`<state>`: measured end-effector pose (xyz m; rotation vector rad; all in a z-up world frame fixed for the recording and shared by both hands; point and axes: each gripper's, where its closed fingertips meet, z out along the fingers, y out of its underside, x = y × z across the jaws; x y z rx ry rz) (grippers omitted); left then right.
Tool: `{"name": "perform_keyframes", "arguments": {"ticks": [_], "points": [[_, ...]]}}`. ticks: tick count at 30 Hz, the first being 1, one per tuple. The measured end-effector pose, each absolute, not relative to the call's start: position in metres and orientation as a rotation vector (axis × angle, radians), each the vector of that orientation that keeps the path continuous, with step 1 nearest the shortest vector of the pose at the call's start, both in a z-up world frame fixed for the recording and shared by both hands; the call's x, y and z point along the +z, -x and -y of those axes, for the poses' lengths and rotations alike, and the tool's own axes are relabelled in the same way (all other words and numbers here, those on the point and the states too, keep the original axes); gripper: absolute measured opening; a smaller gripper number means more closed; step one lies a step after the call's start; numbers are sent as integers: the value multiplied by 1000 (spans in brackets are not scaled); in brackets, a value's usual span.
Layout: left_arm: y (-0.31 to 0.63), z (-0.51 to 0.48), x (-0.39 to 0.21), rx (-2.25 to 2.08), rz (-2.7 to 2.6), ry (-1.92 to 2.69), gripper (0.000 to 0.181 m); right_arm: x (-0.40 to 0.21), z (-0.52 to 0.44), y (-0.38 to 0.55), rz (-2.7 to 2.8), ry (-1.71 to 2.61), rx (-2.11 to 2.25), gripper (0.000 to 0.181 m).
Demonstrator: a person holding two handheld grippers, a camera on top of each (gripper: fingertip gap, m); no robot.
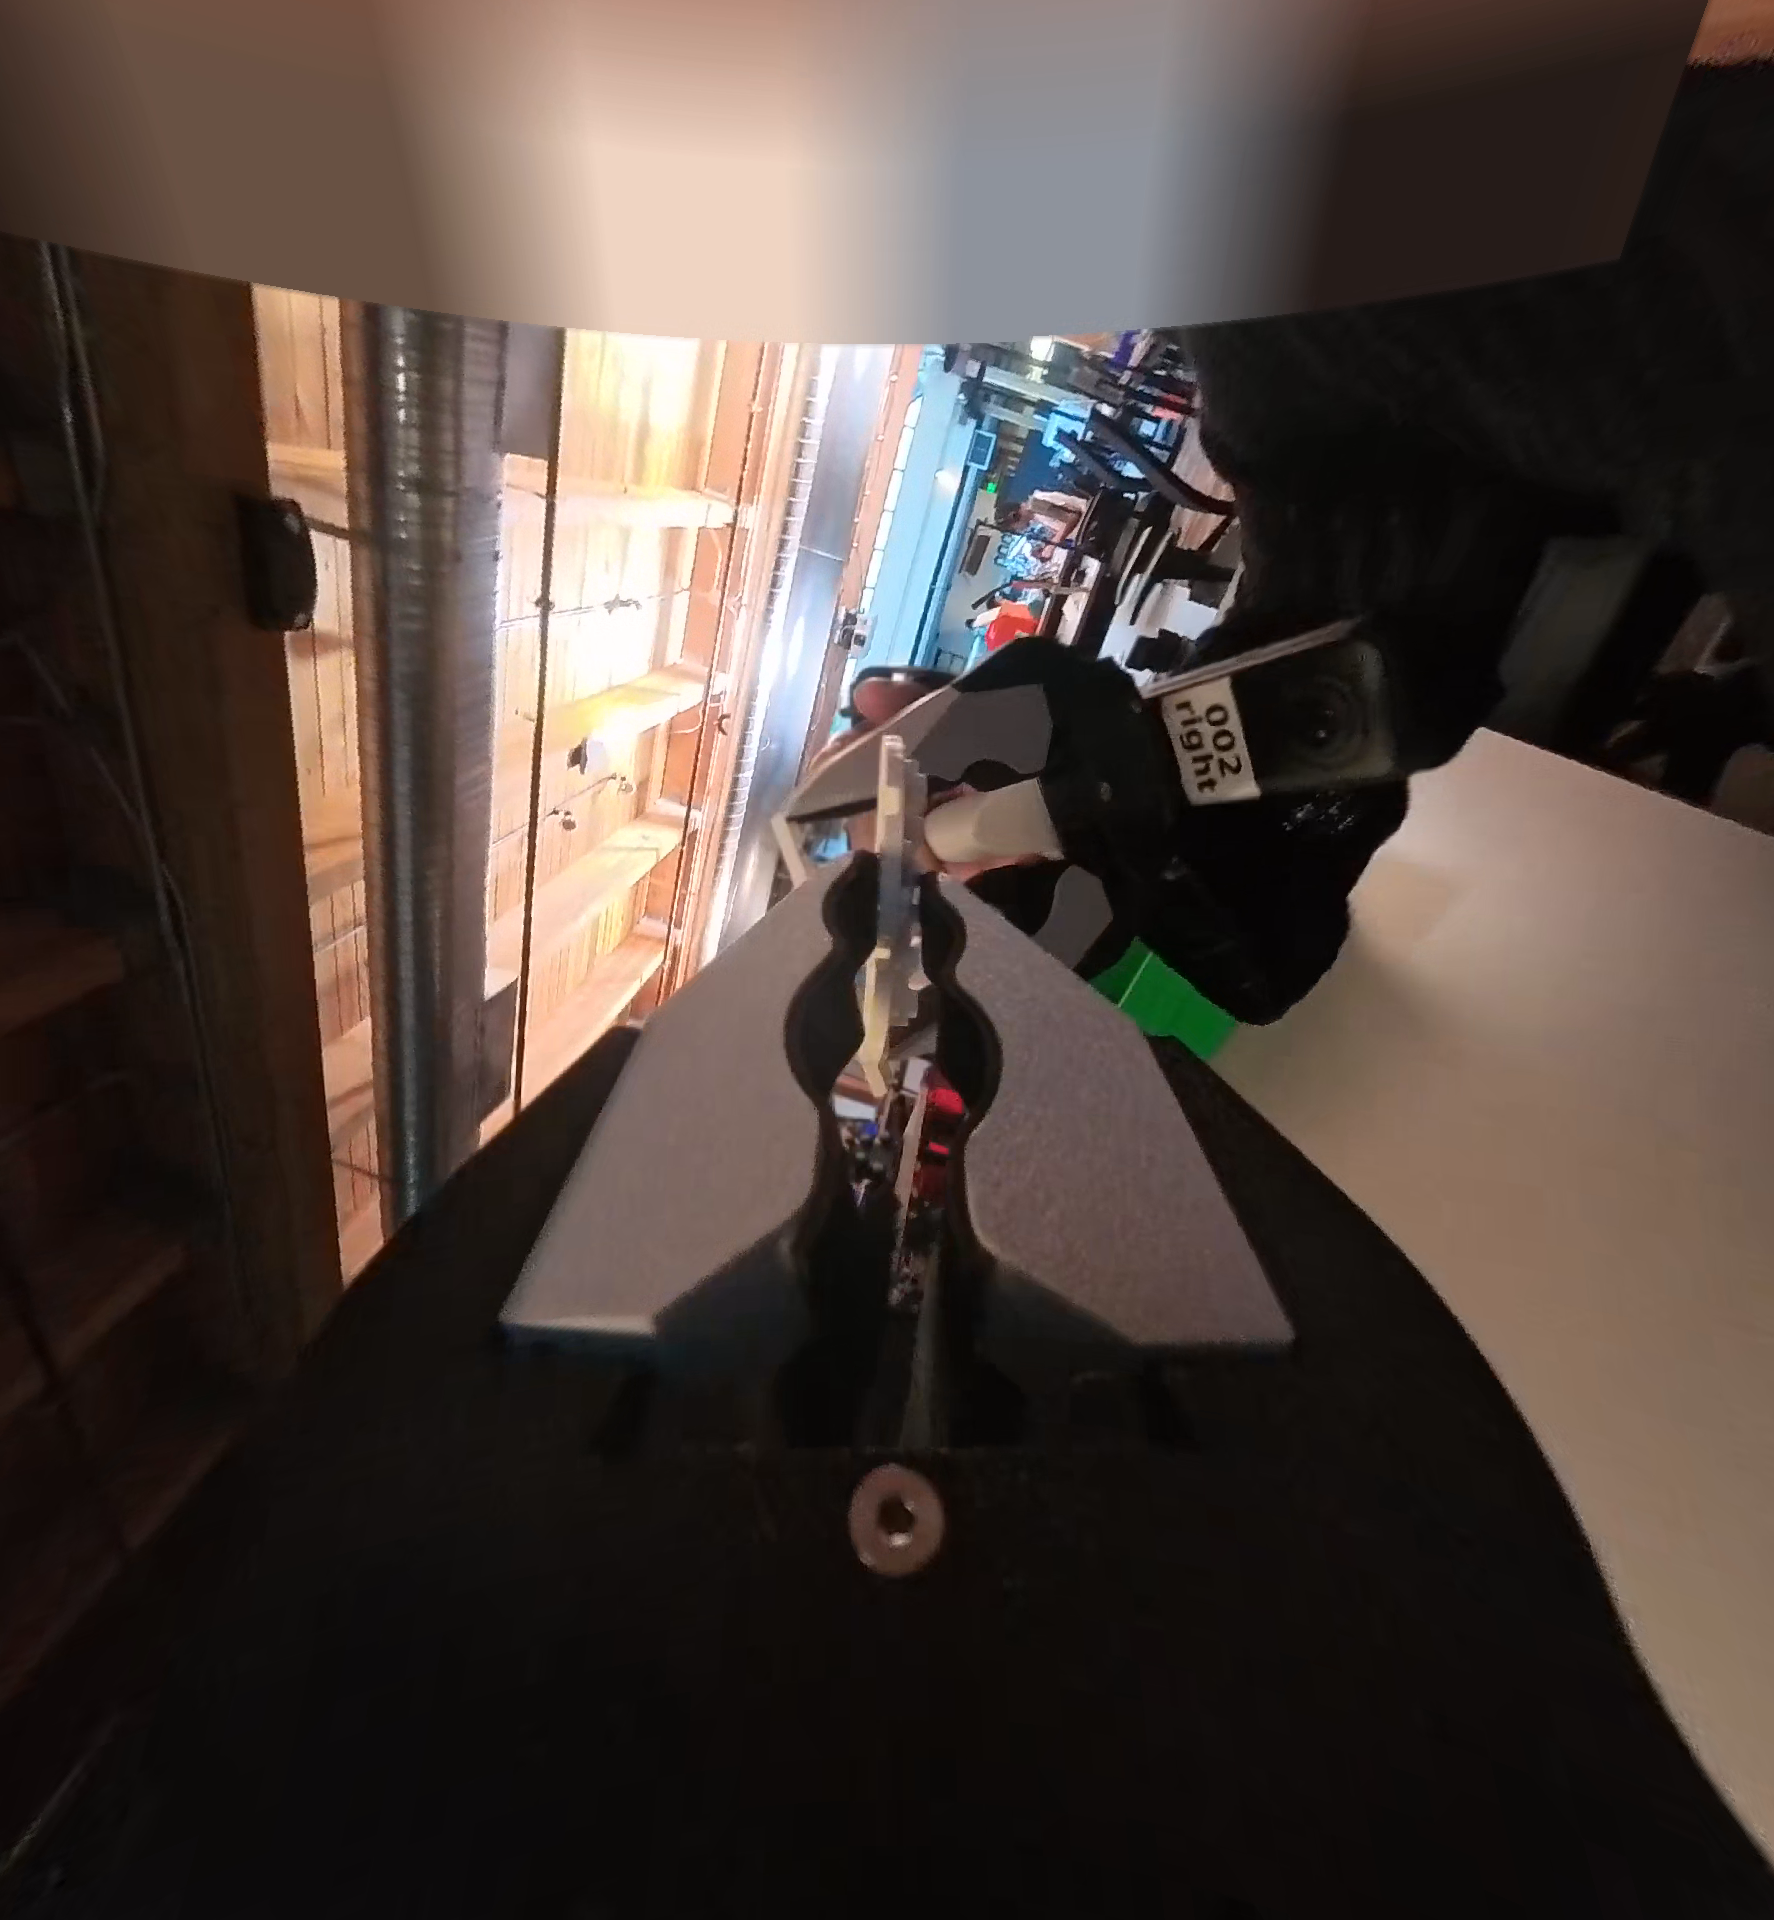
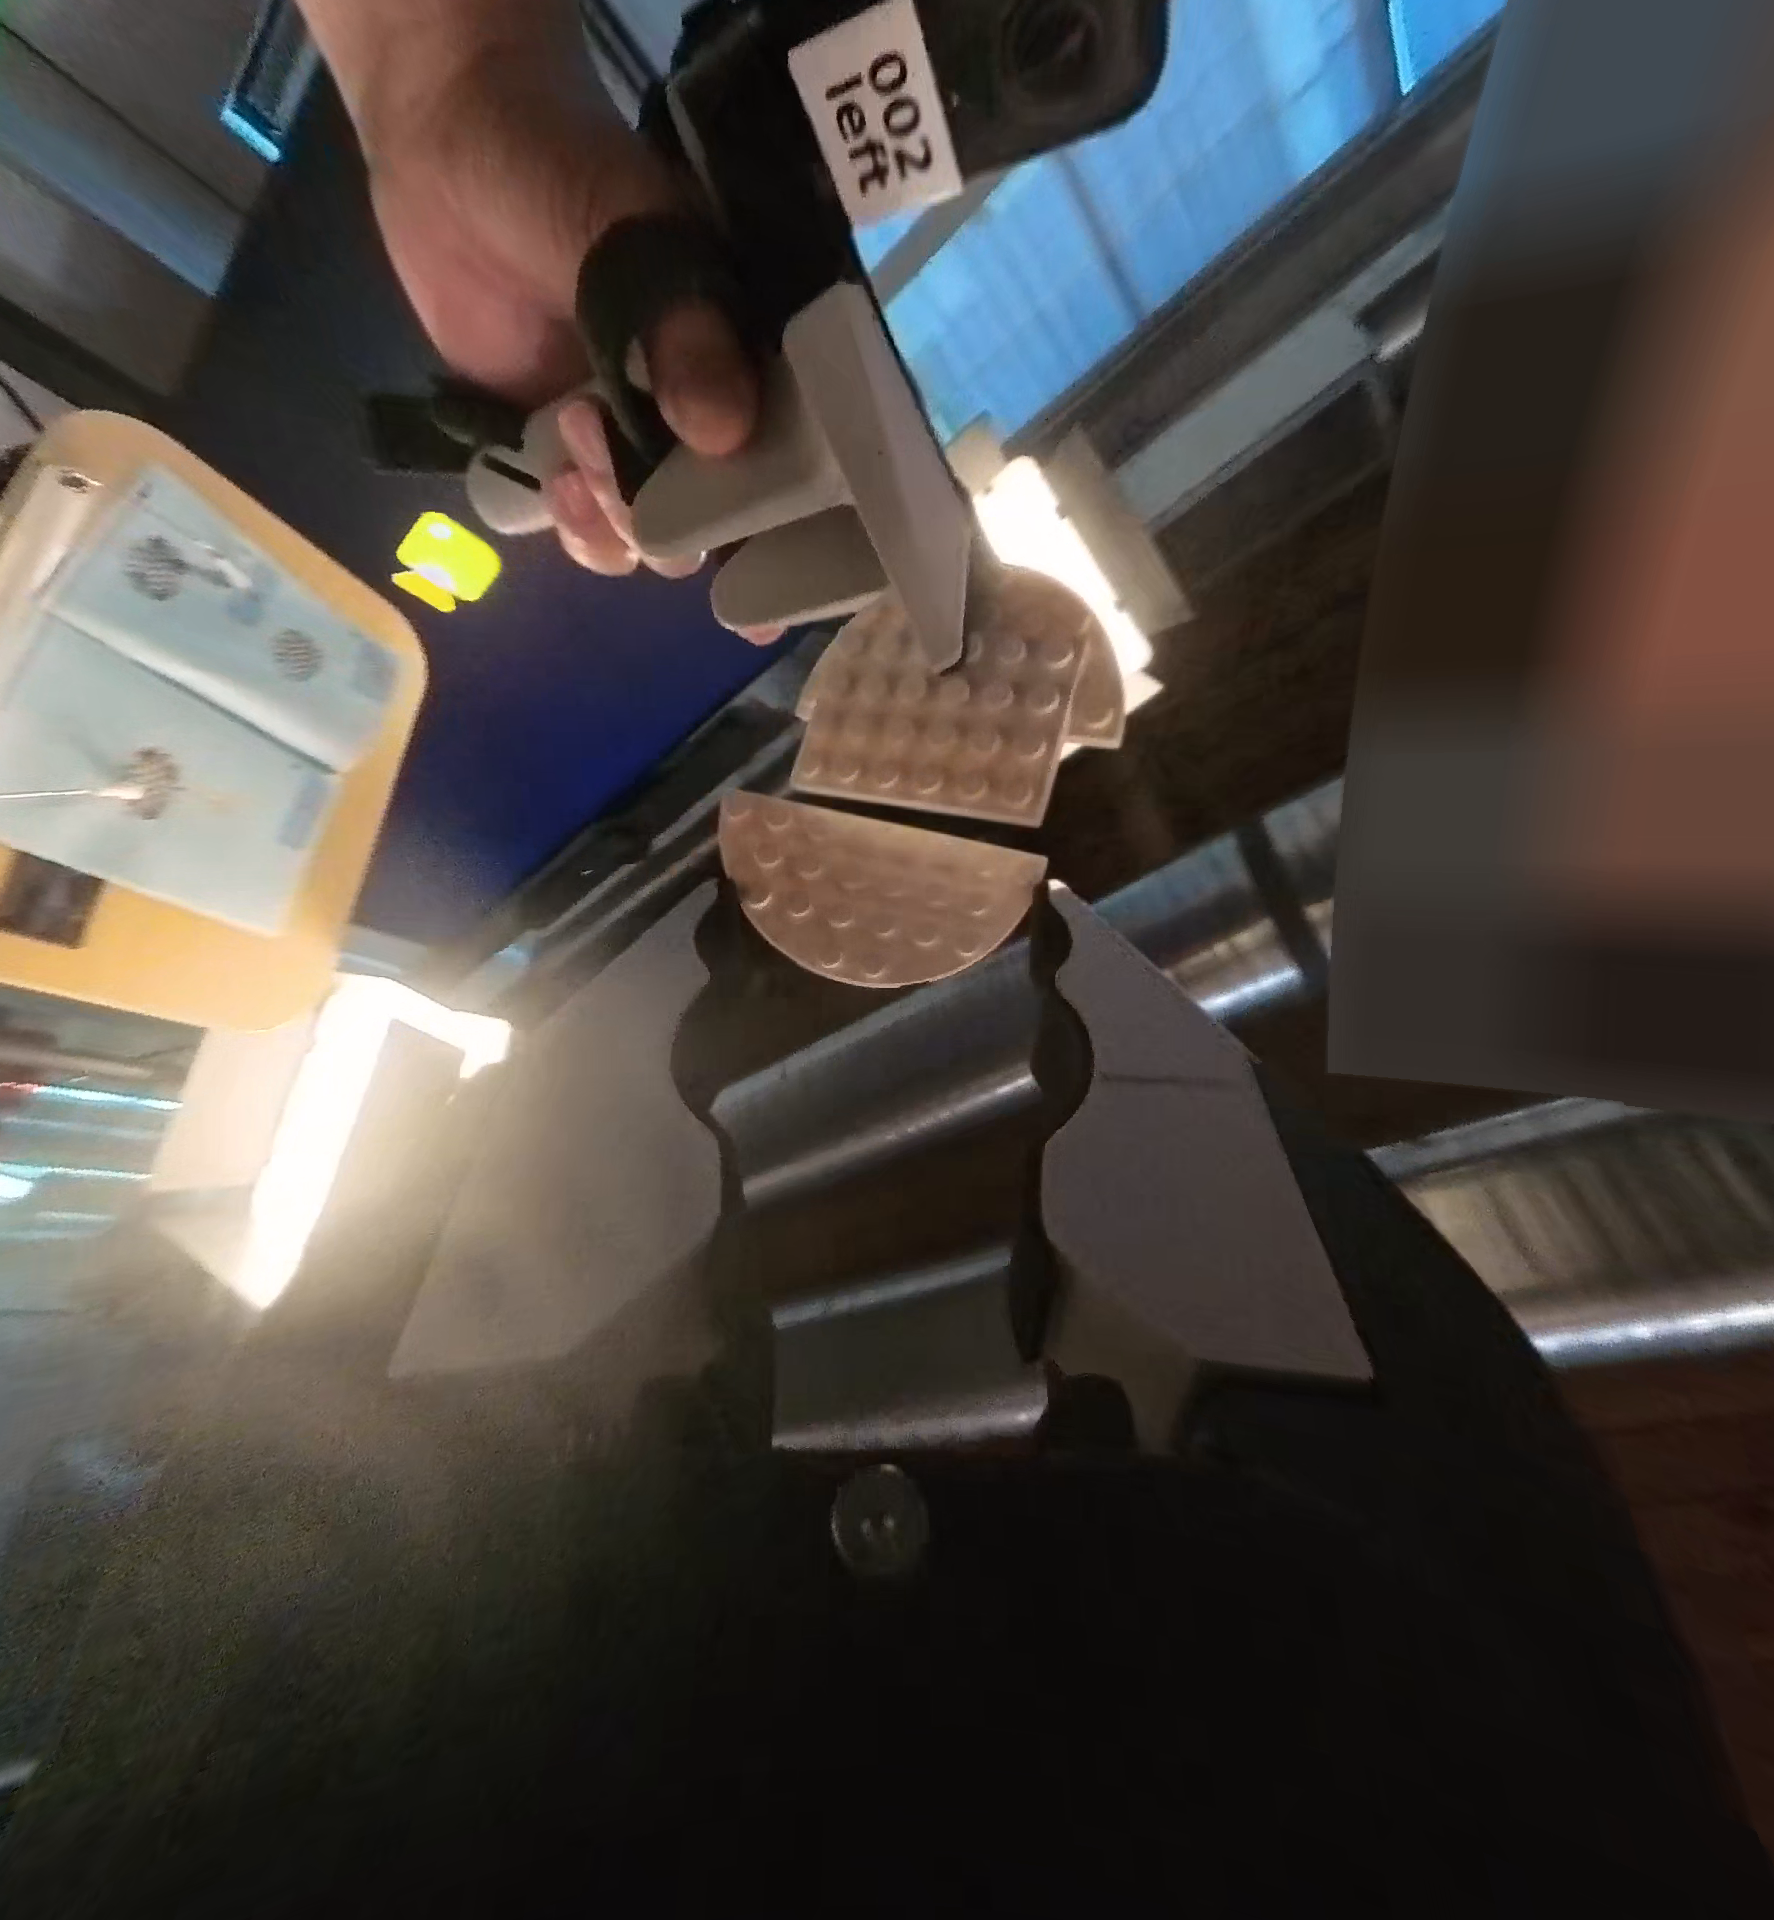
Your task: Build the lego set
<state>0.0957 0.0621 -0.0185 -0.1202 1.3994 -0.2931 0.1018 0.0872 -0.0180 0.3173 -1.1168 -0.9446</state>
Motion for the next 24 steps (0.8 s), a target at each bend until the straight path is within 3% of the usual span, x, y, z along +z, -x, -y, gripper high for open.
{"name": "perform_keyframes", "arguments": {"ticks": [24], "points": [[-97,-40,27,-232,-1393,-32,6,24,-53,-96,909,-597,-1094,56]]}}
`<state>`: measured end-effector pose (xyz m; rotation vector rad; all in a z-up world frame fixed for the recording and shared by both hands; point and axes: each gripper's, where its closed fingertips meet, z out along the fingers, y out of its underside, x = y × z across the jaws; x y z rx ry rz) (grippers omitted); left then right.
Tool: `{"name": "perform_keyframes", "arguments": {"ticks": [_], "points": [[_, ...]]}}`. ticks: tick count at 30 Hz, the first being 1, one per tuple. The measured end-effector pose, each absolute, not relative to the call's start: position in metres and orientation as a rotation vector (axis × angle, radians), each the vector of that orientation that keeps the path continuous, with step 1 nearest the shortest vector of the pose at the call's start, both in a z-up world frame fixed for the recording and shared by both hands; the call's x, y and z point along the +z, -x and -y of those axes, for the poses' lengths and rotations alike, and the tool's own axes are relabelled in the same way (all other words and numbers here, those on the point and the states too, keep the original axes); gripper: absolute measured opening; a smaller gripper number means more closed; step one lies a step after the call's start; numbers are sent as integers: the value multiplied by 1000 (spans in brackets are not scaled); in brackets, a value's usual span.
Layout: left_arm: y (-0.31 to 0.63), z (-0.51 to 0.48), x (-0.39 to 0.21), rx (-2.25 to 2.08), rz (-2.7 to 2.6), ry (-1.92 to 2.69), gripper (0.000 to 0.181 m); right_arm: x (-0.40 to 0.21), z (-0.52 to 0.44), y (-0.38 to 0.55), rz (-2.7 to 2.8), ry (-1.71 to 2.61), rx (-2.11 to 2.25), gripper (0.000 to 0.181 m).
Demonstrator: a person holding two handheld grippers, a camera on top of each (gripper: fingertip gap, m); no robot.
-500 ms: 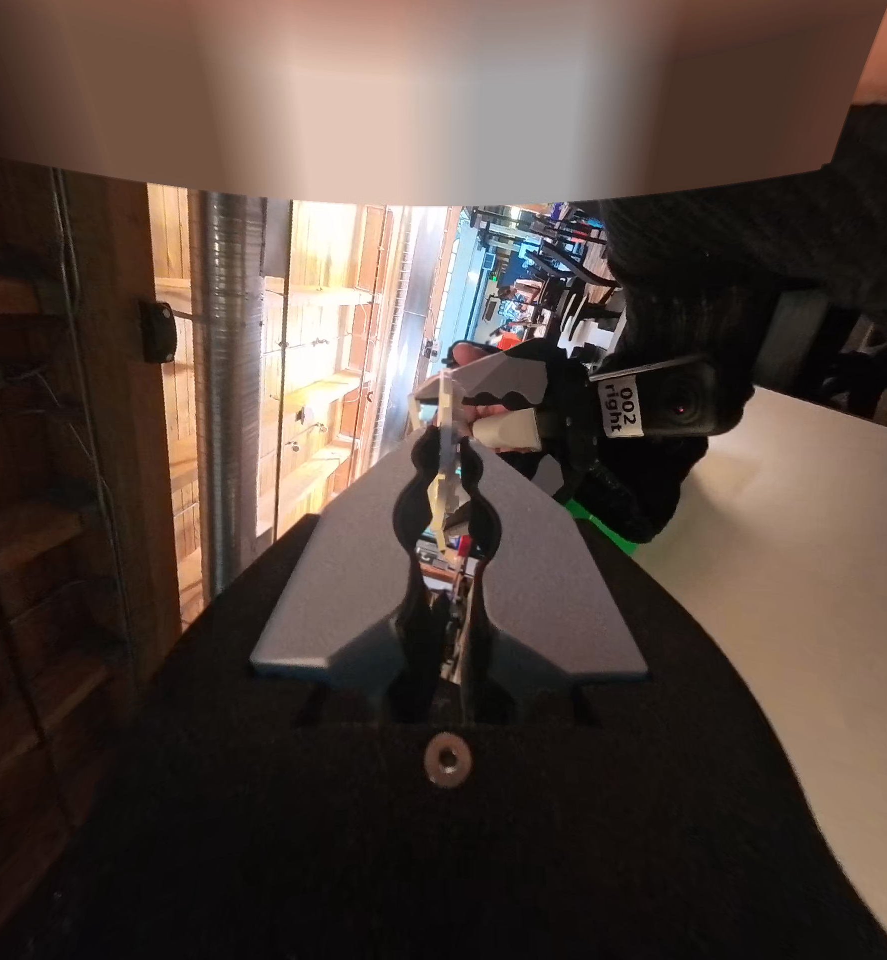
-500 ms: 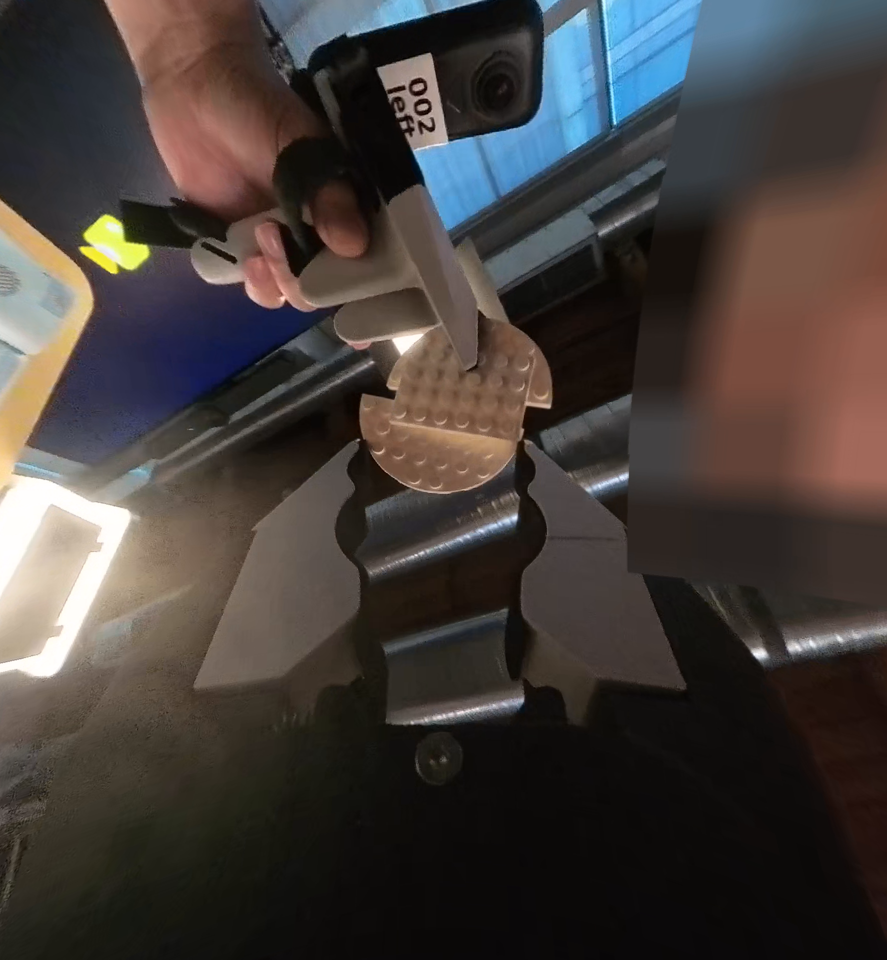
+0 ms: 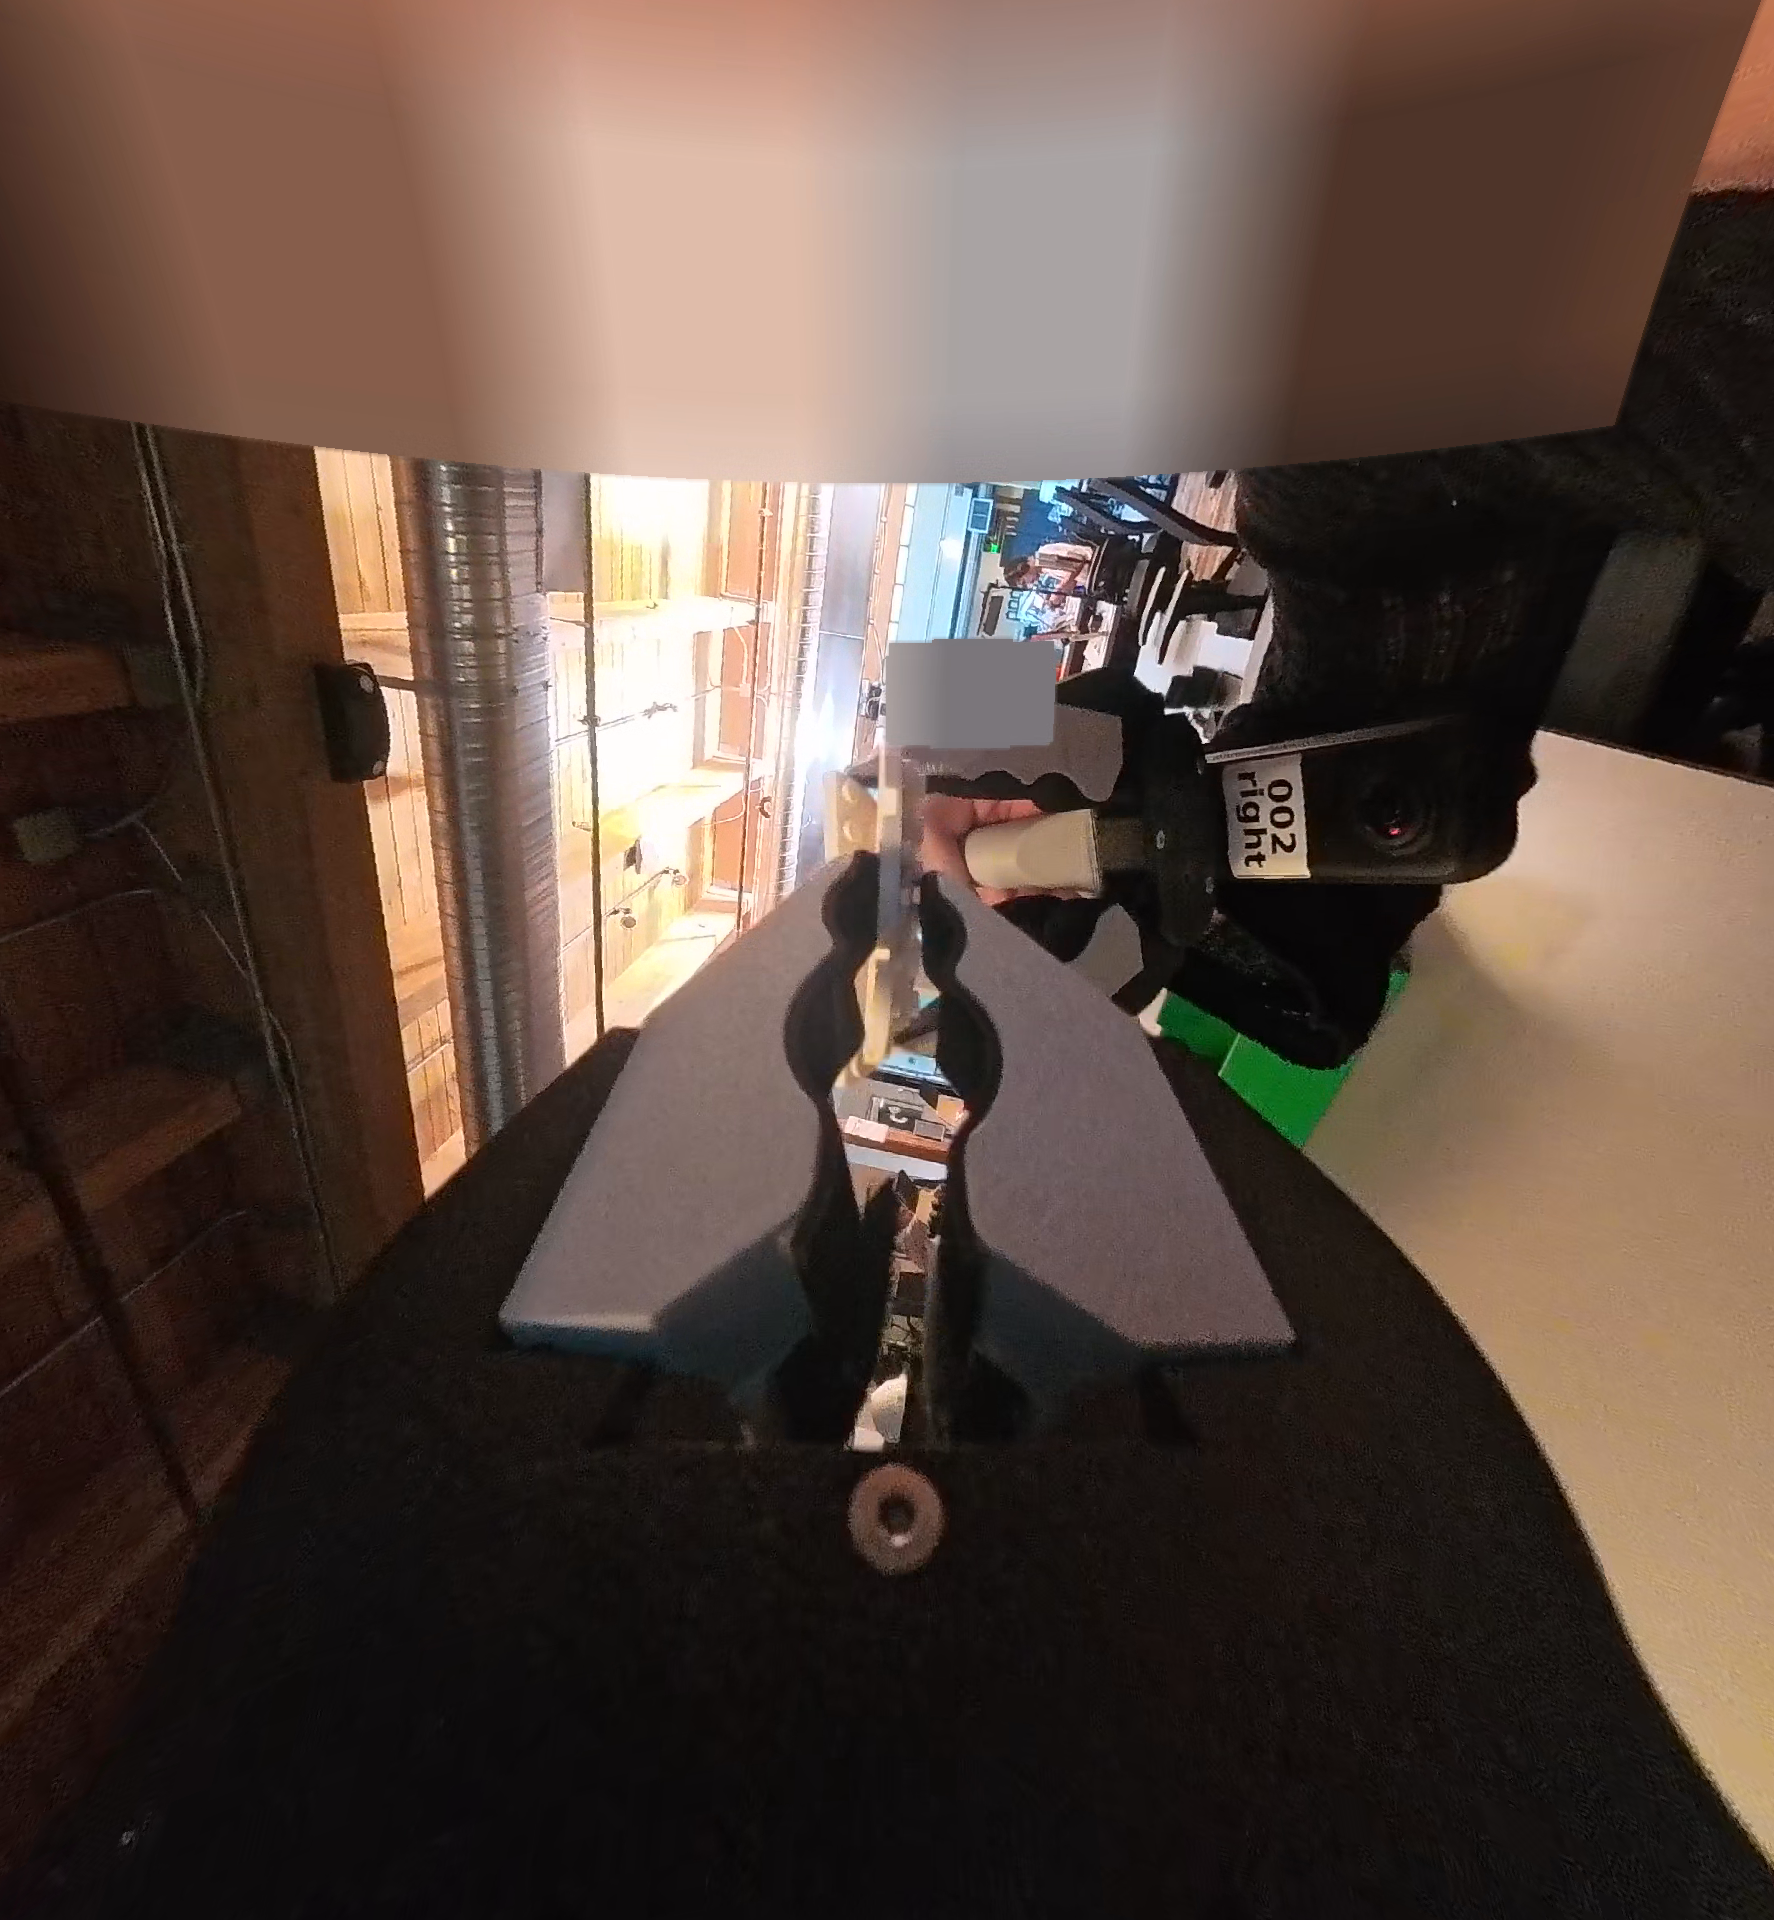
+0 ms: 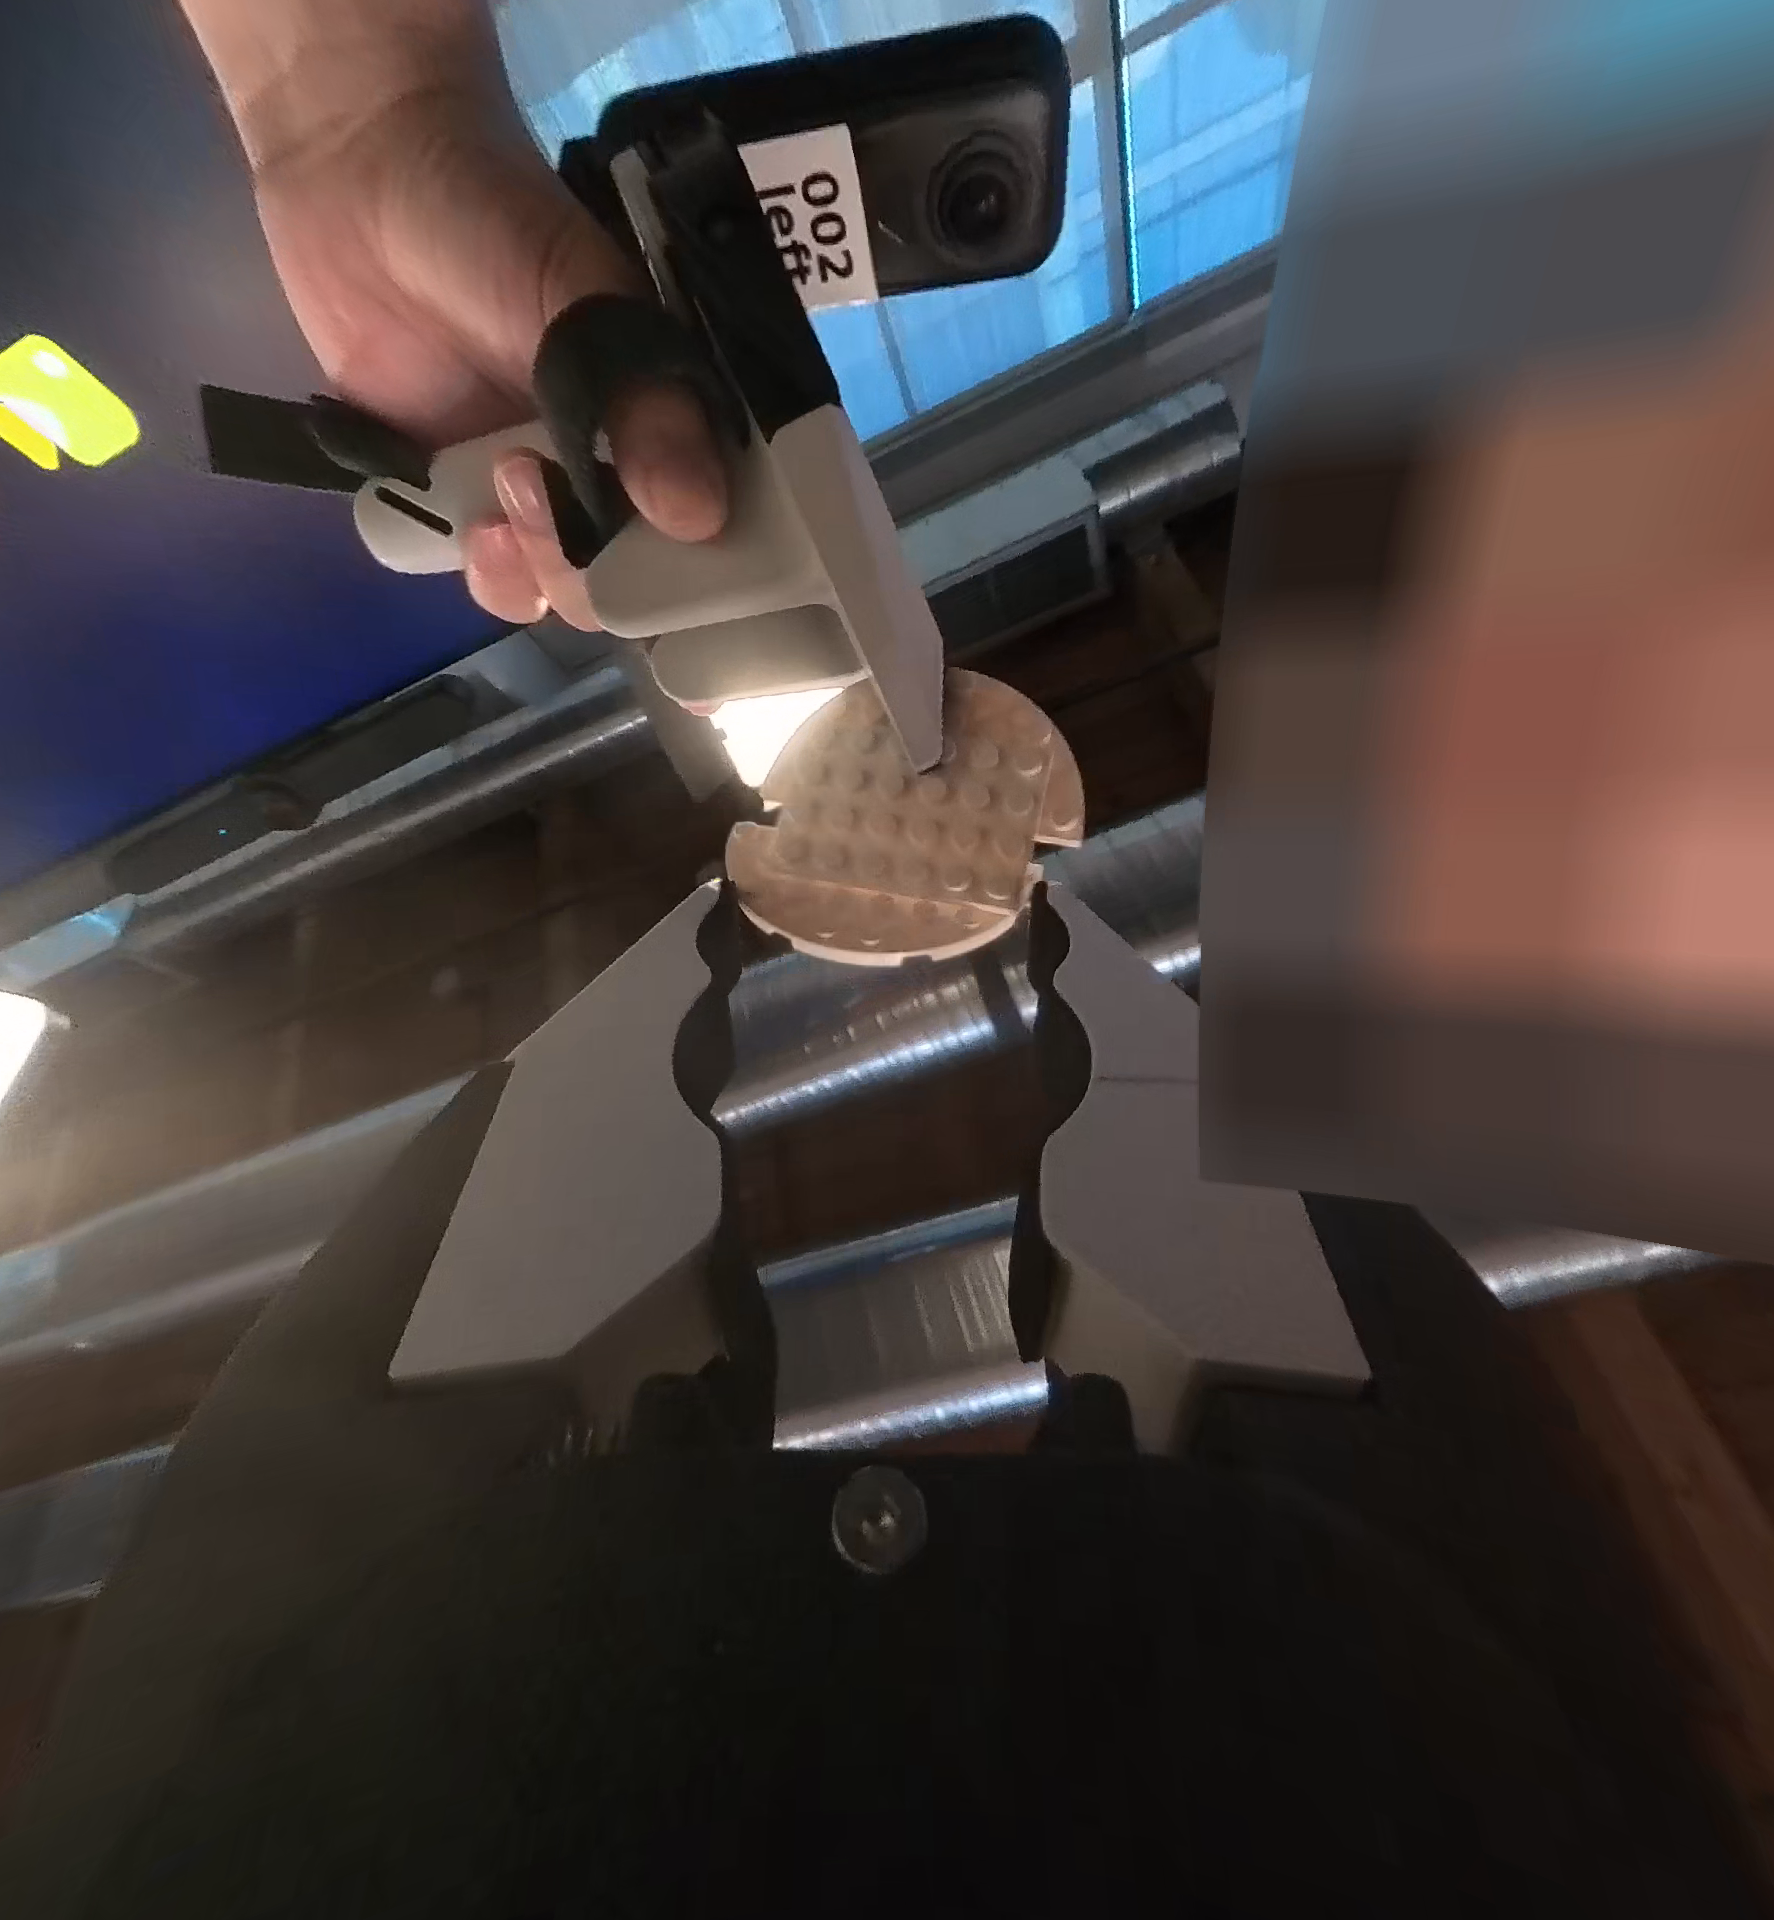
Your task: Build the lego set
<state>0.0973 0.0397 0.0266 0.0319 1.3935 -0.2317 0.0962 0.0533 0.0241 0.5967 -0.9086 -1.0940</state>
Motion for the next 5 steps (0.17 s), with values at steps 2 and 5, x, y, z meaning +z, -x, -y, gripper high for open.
{"name": "perform_keyframes", "arguments": {"ticks": [2,5], "points": [[-97,-39,28,-228,-1401,-32,5,26,-51,-96,913,-608,-1097,55],[-97,-40,27,-227,-1414,-28,5,26,-52,-97,935,-618,-1101,55]]}}
